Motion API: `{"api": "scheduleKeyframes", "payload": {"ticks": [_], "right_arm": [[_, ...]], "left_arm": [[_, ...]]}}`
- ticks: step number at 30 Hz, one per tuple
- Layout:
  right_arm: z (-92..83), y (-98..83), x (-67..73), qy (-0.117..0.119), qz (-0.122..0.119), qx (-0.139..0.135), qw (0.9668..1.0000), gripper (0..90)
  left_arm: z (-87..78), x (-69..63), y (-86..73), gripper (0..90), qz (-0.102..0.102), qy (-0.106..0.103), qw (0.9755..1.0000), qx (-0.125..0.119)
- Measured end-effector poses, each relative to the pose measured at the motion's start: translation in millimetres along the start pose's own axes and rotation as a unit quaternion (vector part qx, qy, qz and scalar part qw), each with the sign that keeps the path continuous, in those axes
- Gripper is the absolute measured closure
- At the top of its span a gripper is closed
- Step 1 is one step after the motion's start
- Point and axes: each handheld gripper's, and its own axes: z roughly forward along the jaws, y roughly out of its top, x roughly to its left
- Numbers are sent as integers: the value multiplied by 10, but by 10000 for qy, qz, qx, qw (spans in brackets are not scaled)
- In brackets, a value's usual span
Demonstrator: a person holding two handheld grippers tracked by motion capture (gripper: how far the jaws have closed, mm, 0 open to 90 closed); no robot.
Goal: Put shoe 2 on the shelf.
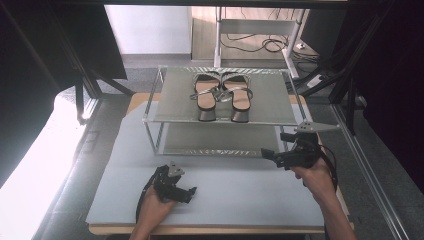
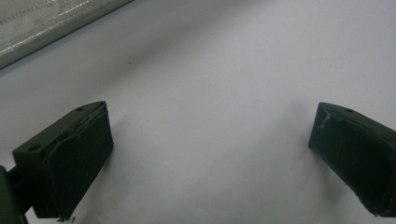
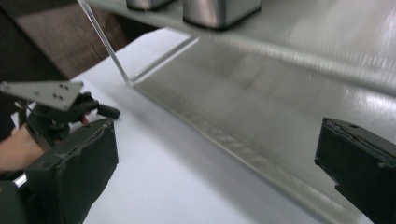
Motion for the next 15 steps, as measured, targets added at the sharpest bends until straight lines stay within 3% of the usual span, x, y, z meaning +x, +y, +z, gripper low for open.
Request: {"api": "scheduleKeyframes", "payload": {"ticks": [7,15], "right_arm": [[50,-303,-32,-17,-43,-61,10000,0],[151,-651,-28,-214,-208,-127,9995,0]], "left_arm": [[4,-2,-2,0,-8,5,10000,-30],[4,-1,-3,0,-1,8,10000,-28]]}}
